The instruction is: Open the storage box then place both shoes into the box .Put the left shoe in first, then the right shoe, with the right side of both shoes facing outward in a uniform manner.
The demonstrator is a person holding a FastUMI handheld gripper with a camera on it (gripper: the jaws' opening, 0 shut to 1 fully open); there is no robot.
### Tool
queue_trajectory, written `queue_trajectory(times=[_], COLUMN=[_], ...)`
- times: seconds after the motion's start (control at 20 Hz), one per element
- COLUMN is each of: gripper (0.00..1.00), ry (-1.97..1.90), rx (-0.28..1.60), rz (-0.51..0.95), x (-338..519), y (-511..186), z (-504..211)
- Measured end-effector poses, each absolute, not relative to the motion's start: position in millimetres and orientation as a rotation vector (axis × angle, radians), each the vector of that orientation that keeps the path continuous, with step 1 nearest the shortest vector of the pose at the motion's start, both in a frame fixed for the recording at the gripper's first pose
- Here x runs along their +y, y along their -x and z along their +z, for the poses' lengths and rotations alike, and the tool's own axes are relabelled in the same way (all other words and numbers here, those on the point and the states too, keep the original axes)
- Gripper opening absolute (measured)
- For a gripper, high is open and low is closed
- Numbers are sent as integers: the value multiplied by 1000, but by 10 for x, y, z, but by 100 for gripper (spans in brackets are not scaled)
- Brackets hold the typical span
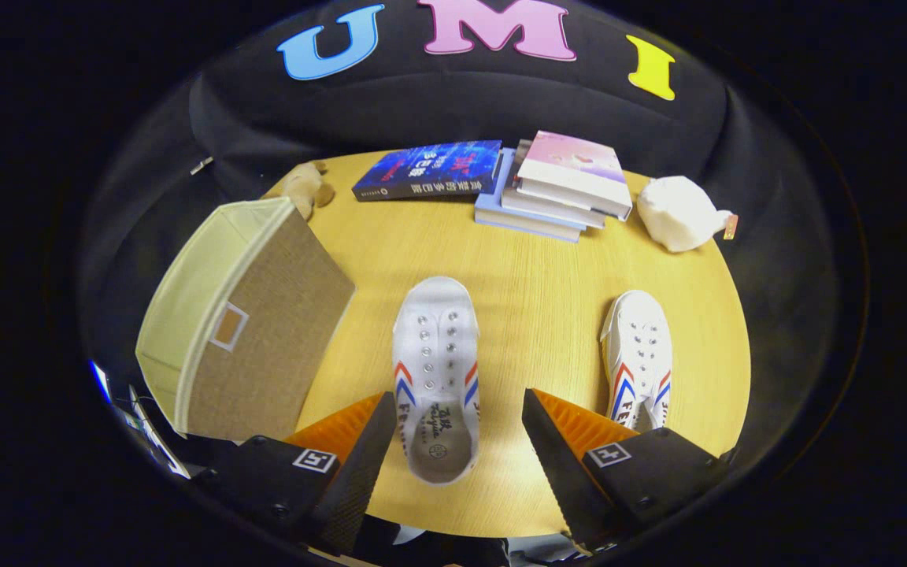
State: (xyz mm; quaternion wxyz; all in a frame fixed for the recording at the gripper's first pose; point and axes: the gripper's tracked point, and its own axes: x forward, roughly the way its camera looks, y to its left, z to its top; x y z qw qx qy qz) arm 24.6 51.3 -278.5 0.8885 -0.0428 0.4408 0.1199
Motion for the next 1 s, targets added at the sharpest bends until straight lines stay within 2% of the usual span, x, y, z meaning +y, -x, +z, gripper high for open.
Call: queue_trajectory(times=[0.15, 0.25, 0.3, 0.45, 0.6, 0.7, 0.75, 0.9, 1.0], gripper=[99, 94, 88, 86, 66, 63, 52, 34, 28], ry=[107, 134, 139, 102, 64, 27, -2, -144, -206], rx=[975, 1018, 1032, 1053, 1057, 1064, 1073, 1113, 1115], rz=[279, 306, 310, 339, 386, 433, 447, 458, 452], x=[436, 364, 346, 426, 526, 591, 606, 625, 615], y=[-279, -298, -329, -384, -411, -396, -390, -394, -417], z=[-3103, -3251, -3323, -3424, -3446, -3454, -3459, -3475, -3478])
